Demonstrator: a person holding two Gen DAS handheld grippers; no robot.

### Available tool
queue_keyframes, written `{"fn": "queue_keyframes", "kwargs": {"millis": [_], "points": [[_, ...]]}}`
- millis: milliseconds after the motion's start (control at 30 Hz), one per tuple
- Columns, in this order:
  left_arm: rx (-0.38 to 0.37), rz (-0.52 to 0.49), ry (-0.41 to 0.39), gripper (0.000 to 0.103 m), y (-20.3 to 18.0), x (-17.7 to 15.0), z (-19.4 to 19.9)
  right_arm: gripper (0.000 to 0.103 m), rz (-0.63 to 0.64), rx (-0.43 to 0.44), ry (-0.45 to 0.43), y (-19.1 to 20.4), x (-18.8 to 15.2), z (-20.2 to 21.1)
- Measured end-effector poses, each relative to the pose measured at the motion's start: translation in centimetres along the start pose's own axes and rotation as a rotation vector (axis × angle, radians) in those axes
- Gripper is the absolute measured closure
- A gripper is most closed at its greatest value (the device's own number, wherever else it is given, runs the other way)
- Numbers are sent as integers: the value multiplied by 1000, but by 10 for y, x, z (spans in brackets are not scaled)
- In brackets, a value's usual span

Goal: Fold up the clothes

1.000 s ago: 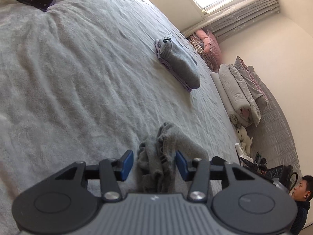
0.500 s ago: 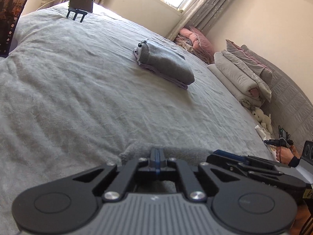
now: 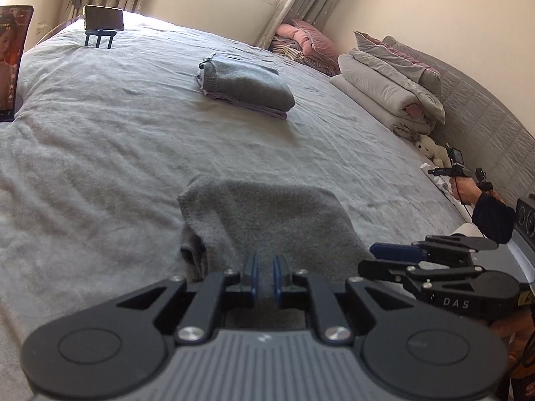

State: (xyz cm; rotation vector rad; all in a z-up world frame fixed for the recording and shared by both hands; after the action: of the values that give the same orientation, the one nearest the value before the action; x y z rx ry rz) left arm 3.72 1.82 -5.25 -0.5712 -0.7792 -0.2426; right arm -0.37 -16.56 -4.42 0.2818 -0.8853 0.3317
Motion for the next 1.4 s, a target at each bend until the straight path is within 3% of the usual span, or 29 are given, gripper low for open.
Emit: {"fn": "queue_keyframes", "kwargs": {"millis": [233, 300, 400, 467, 500, 633, 867, 1000, 1233, 1300, 1400], "points": [[-26, -5, 78, 72, -6, -42, 27, 64, -13, 25, 76, -1, -29, 21], [-54, -20, 109, 56, -12, -46, 35, 62, -16, 36, 106, 0, -32, 26], [-95, -63, 143, 35, -20, -44, 46, 50, -5, 49, 139, 1, -32, 33], [-86, -70, 118, 27, -18, -34, 51, 33, 3, 58, 130, 0, -29, 38], [-81, -55, 97, 24, -13, -28, 52, 31, -1, 61, 118, -2, -26, 40], [-97, 80, 55, 24, 10, -9, 45, 30, -65, 77, 88, -12, -15, 37], [-143, 295, 30, 26, 45, -2, 13, 30, -268, 181, 66, -32, -6, 16], [-158, 313, 27, 31, 51, -6, -3, 30, -396, 232, 69, -45, -5, -2], [-205, 279, 34, 44, 43, -6, -21, 43, -425, 274, 59, -45, -6, -27], [-205, 265, 31, 57, 41, -7, -26, 46, -410, 287, 53, -41, -6, -32], [-216, 272, 18, 71, 40, -7, -30, 63, -393, 292, 48, -39, -5, -34]]}}
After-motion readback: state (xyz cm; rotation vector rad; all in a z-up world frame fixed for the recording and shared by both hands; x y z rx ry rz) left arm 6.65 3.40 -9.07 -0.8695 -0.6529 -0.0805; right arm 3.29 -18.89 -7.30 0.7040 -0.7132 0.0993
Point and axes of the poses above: each gripper's, at about its wrist camera, not at the fingertips, and z roughly against the way its jaws point, y to its left, x to its top, the point moved 8 cm from there along -z, roughly the way its jaws point, and after that the axes turned 3 degrees about -y, right-handed, at the moved point
